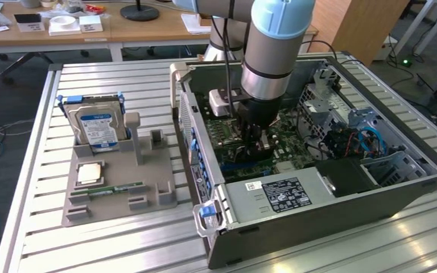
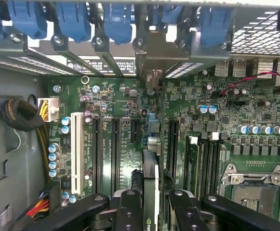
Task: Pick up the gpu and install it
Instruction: 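Insert the gpu into the slot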
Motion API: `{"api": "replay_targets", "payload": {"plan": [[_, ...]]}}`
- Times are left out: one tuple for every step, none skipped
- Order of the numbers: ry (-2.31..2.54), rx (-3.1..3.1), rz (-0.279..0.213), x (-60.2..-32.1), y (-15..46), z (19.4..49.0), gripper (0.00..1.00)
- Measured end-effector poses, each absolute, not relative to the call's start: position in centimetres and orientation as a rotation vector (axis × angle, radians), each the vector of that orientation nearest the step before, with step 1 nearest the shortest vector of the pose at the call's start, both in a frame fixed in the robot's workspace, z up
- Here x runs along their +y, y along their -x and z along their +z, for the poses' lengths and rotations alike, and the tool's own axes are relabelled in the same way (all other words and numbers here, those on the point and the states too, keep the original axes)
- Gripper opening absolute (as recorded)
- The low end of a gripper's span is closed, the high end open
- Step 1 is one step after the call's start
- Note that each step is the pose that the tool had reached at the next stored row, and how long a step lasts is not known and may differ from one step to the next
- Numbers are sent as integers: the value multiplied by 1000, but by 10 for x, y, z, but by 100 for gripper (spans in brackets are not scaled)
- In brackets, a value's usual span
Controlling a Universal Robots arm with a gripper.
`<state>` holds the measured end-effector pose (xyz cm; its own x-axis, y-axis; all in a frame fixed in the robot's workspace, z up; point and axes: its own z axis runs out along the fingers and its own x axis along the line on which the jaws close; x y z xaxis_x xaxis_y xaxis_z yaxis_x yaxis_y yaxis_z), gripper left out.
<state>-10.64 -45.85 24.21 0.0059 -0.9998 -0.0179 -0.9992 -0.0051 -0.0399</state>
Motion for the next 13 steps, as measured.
{"api": "replay_targets", "payload": {"plan": [[2198,2187,-24,-458,106,242,26],[2198,2186,-24,-458,106,242,26],[2198,2186,-24,-459,106,242,26],[2198,2186,-24,-459,107,242,26],[2198,2186,-24,-458,107,241,26],[2198,2186,-25,-459,107,241,26],[2198,2186,-24,-459,107,241,26],[2198,2186,-25,-458,107,241,26],[2198,2186,-25,-458,107,241,26],[2198,2186,-25,-458,107,241,26],[2198,2186,-24,-458,108,241,26],[2198,2186,-25,-458,108,241,26],[2198,2186,-25,-458,108,241,26]]}}
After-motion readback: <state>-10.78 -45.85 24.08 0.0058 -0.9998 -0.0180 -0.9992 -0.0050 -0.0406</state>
